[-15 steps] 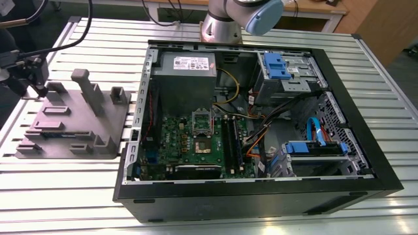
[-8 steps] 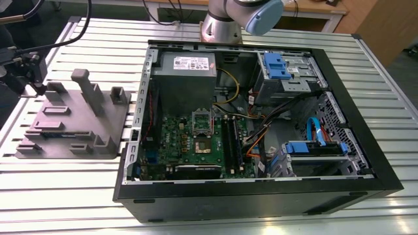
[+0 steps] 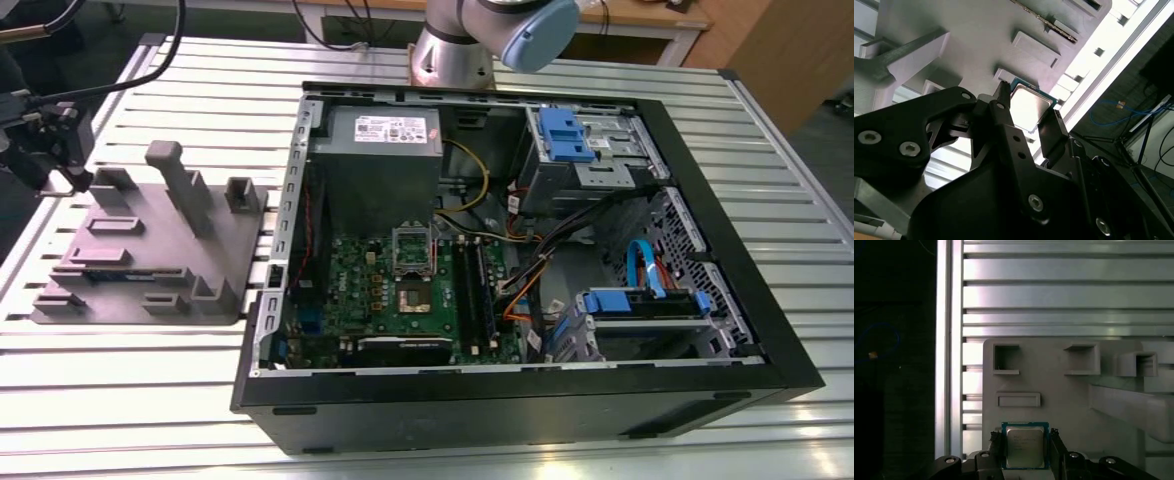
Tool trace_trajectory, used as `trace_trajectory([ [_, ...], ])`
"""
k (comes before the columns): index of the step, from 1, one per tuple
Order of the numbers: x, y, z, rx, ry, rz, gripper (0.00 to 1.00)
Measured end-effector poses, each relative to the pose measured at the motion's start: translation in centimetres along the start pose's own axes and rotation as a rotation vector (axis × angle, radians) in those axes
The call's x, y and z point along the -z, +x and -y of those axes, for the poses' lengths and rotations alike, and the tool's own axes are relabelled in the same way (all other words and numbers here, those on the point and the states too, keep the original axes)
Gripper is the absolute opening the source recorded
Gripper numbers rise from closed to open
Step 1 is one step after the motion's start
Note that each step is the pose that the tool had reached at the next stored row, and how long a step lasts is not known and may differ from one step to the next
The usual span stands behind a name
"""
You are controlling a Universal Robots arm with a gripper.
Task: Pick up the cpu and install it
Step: 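Pick up the cpu and move it towards the insertion slot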
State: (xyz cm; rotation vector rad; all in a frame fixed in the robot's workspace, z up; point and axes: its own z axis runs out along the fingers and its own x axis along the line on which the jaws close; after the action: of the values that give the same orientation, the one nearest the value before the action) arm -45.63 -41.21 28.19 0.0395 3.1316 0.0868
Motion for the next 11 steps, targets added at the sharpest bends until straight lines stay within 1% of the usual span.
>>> trace_trajectory([
  [6, 0.28, 0.0, -0.02, 0.0, 0.0, -0.0001, 0.47],
  [11, 0.64, 0.0, -0.04, 0.0, 0.0, -0.0002, 0.47],
])
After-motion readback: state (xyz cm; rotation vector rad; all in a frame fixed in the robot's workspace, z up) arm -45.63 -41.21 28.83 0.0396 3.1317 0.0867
